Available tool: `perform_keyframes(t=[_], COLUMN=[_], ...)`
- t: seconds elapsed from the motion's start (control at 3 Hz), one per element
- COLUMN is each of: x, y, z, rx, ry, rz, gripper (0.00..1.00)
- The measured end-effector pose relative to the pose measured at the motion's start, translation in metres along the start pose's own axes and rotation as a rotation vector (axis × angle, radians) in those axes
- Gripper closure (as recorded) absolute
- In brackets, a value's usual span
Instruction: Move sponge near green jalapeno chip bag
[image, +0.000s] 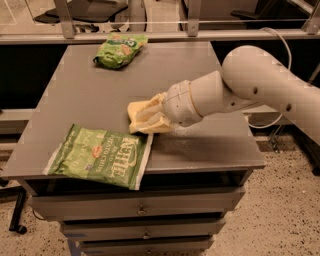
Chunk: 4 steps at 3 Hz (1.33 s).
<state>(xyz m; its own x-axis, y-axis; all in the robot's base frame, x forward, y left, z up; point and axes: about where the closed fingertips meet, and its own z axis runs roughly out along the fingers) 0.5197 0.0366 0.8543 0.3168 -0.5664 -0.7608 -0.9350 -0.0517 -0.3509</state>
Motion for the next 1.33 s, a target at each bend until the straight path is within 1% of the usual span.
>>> perform_keyframes(t=[0.33, 0.67, 1.0, 1.33], x=[0.005, 0.006, 0.01, 0.013], y=[-0.005, -0.008, -0.023, -0.051], z=[0.002, -0.002, -0.027, -0.067], rx=[-0.002, 0.005, 0.072, 0.183], ry=[0.011, 0.023, 0.03, 0.032], rz=[-0.028, -0.042, -0.007, 0.023], gripper=[0.13, 0.0, 0.0, 0.0])
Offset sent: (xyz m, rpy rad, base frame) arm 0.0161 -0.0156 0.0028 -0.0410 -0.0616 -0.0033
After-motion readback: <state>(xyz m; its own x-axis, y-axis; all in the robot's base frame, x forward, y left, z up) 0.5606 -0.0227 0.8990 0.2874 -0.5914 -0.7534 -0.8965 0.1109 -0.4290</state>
